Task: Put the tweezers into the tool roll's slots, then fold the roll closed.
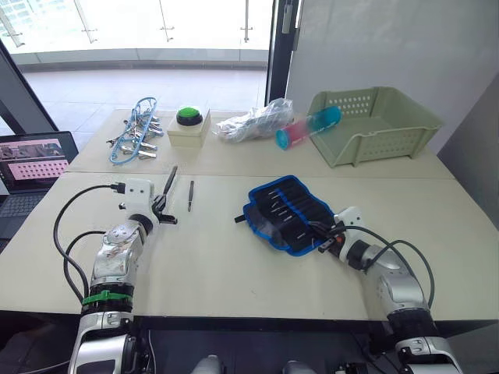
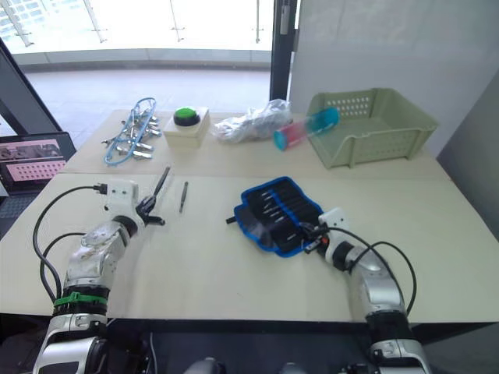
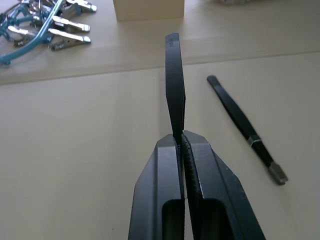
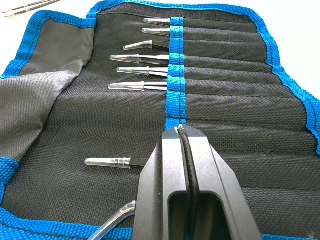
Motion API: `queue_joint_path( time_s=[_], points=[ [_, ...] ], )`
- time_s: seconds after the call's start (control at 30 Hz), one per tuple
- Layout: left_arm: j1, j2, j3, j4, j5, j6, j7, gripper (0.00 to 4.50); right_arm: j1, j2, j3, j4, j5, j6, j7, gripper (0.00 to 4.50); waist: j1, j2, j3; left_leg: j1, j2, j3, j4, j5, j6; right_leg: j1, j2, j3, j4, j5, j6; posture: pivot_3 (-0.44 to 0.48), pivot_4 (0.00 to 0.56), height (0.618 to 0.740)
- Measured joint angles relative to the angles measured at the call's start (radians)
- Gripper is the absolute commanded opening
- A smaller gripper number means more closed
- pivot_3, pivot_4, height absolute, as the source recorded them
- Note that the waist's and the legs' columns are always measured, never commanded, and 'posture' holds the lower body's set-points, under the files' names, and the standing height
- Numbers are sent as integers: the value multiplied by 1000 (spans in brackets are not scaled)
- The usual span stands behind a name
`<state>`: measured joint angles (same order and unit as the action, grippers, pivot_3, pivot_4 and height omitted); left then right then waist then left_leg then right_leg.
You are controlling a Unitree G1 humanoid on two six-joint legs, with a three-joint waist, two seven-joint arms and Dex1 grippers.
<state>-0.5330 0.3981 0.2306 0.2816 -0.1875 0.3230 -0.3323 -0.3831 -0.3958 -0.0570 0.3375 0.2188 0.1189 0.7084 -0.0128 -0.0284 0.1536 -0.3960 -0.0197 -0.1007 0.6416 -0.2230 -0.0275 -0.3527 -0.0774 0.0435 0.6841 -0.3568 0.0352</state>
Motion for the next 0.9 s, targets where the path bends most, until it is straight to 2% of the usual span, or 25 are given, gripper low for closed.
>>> queue_joint_path(
  time_s=[0.1,0.23,0.37,0.63,0.9],
  points=[
    [-13,3,-52,-60,-19,-7,-92,27,0,0,0,0,0,-1,-3,0,1,0,0,0,0,0,0,0,0,0,0,0,0,0,0,0,150,740],
    [-77,4,-208,-182,-63,65,-282,27,0,2,3,-1,-1,-3,-15,0,0,0,0,-2,-1,1,1,0,0,0,0,0,-1,0,0,0,150,740],
    [-118,9,-340,-249,-65,151,-383,27,3,5,8,-7,0,-8,-21,0,-6,0,0,-1,0,1,1,0,0,0,2,0,-1,0,0,0,150,740],
    [-152,33,-538,-269,18,381,-414,27,27,4,5,-36,-1,-8,-47,0,-2,0,0,-2,-1,1,1,0,0,1,1,0,-2,0,0,0,150,740],
    [-169,22,-602,-265,52,425,-426,27,31,5,8,-42,-1,-7,-60,0,-1,0,0,-2,-1,1,1,0,0,1,1,0,-2,0,0,0,150,740]
  ],
)
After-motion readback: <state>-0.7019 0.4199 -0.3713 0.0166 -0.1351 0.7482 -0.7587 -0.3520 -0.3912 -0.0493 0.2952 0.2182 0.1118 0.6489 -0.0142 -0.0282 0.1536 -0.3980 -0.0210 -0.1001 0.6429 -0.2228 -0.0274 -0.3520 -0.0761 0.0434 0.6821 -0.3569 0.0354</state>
